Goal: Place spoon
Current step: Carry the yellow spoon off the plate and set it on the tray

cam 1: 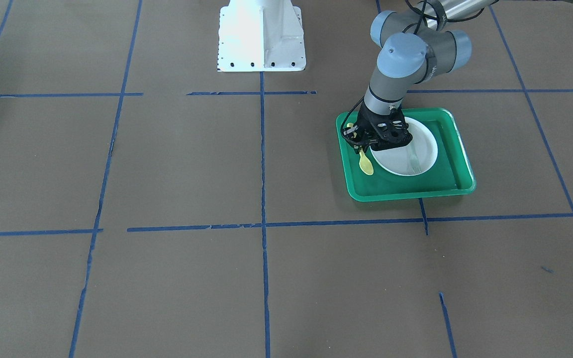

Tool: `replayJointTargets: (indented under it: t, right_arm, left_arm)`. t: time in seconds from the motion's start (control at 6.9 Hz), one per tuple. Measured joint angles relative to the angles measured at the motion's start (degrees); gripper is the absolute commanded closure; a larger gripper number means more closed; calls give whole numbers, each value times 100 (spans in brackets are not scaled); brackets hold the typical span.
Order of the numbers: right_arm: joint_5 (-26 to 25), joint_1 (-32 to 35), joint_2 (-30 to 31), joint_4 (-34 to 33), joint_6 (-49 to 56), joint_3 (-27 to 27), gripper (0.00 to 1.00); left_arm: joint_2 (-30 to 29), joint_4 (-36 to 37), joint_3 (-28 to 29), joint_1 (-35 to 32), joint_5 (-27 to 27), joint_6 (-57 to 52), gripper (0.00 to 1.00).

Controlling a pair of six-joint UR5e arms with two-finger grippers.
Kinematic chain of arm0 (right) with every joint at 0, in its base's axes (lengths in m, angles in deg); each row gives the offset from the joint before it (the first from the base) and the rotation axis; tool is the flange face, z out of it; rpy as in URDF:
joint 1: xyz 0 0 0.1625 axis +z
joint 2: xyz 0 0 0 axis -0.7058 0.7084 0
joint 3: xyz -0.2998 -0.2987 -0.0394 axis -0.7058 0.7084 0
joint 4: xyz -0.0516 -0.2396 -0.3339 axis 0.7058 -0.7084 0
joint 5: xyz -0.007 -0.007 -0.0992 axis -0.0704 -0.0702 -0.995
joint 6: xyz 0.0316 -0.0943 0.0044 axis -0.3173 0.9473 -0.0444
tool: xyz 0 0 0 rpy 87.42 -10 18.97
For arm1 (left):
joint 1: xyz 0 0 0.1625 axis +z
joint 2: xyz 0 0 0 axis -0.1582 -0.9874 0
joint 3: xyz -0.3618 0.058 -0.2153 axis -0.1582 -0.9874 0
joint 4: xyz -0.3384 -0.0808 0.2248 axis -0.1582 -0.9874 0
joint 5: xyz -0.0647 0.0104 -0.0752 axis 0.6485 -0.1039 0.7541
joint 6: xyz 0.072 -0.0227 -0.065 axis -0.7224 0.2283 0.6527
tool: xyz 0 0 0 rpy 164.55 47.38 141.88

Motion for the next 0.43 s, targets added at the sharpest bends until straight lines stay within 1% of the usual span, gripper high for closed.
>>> replayJointTargets:
  t: [0.14,0.29,0.43]
  right_arm:
    - [0,0,0,-2,0,0,0]
    - [0,0,0,-2,0,0,0]
    - [0,0,0,-2,0,0,0]
  left_arm:
    - [-10,1,16,37,-54,34,82]
    - [5,1,9,45,-74,26,70]
    - [28,2,-6,34,-82,-2,22]
